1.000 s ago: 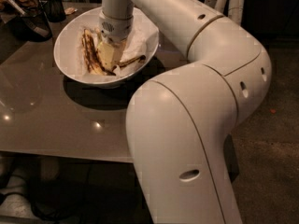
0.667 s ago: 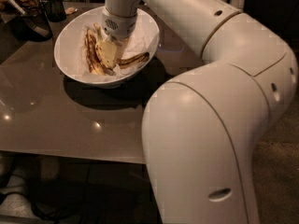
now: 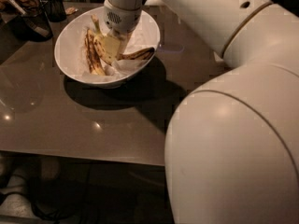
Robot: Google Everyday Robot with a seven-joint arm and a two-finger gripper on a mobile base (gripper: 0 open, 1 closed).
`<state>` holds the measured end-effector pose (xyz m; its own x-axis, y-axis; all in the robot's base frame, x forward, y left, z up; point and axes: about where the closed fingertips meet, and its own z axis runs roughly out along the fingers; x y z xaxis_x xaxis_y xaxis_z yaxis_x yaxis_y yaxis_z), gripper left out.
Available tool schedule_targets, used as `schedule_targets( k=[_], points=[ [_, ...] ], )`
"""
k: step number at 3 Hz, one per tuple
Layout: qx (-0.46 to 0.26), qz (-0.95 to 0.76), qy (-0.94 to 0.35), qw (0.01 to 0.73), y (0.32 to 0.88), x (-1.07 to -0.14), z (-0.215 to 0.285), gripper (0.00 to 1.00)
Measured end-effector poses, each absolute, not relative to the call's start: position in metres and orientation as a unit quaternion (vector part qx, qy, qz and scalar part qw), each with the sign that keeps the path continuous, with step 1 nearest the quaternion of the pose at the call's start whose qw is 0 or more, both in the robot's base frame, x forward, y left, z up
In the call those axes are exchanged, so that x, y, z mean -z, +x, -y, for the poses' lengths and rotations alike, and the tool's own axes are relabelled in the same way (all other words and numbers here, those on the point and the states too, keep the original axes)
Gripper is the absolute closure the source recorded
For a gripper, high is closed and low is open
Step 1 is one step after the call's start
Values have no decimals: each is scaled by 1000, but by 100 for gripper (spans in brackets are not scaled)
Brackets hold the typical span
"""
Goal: Pick banana from white bowl
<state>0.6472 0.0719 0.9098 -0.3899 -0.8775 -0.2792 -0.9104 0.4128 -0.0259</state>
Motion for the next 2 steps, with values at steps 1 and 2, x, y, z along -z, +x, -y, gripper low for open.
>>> schedule_targets(
  k=[1,2],
  points=[
    [-65,-831,-538,128,647,-912,-71,100],
    [-37,-831,-538,138,637,-929,-70,100]
  ],
)
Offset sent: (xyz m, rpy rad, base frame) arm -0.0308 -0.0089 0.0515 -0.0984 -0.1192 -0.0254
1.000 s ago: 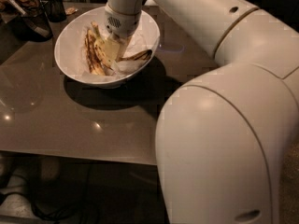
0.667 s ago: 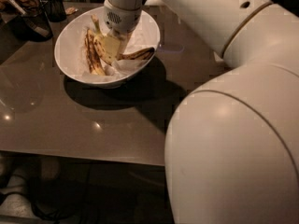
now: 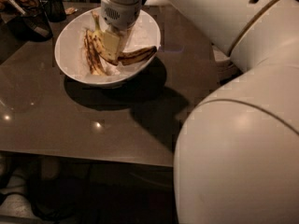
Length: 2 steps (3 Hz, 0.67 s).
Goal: Pick banana from white bowl
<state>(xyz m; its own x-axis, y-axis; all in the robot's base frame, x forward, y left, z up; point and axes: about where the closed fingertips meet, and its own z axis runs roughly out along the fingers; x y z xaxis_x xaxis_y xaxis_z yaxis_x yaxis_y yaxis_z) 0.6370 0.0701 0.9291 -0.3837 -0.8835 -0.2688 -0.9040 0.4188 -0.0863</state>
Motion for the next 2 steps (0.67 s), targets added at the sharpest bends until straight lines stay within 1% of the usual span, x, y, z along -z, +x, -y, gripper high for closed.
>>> schedule_targets(
  k=[1,2],
  points=[
    [-10,-827,-541,153,618,-951,-69,100],
    [8,-814,-551,183,599,-976,-69,100]
  ],
)
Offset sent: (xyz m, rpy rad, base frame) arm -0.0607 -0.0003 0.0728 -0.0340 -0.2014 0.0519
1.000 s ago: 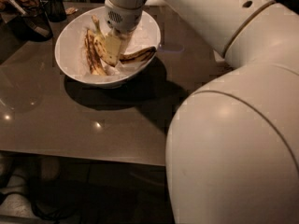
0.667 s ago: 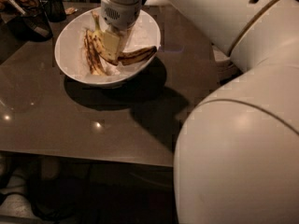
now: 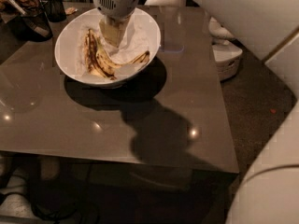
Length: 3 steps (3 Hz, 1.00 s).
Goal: Pick banana from white bowl
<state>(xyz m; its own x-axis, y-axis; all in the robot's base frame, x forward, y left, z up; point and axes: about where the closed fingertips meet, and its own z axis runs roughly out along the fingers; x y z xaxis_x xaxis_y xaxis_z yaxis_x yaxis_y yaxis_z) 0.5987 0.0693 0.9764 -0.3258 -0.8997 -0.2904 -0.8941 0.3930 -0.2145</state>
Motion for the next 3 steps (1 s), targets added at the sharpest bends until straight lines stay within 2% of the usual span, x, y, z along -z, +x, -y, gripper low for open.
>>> schedule_targets(
  k=[1,2,3],
  points=[
    [8,-814,-551,184,599,-976,-69,100],
    [8,-814,-551,184,599,-976,-69,82],
    [8,-814,-551,184,599,-976,-69,59]
  ],
)
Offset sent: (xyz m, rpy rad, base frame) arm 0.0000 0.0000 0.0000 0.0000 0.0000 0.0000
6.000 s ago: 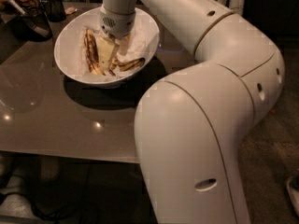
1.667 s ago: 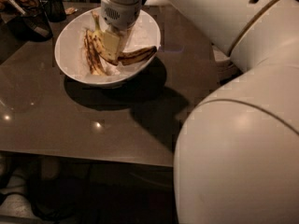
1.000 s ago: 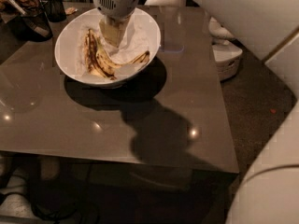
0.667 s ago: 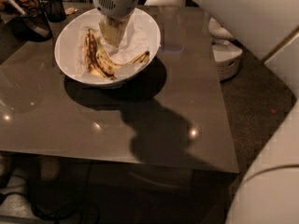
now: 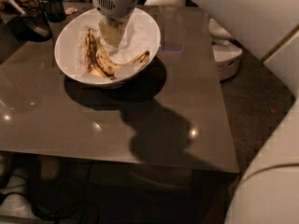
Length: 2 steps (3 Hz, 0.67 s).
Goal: Pick banana from white bowl
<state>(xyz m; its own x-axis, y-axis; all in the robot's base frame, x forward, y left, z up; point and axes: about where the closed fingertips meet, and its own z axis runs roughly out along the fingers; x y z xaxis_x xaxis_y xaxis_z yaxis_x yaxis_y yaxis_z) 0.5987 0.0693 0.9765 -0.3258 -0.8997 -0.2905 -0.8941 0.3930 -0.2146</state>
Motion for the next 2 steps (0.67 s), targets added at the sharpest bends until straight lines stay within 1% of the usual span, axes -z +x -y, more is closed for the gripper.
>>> schedule_targets(
  k=[2],
  points=[
    [8,-814,-551,184,599,-976,-69,12]
  ],
)
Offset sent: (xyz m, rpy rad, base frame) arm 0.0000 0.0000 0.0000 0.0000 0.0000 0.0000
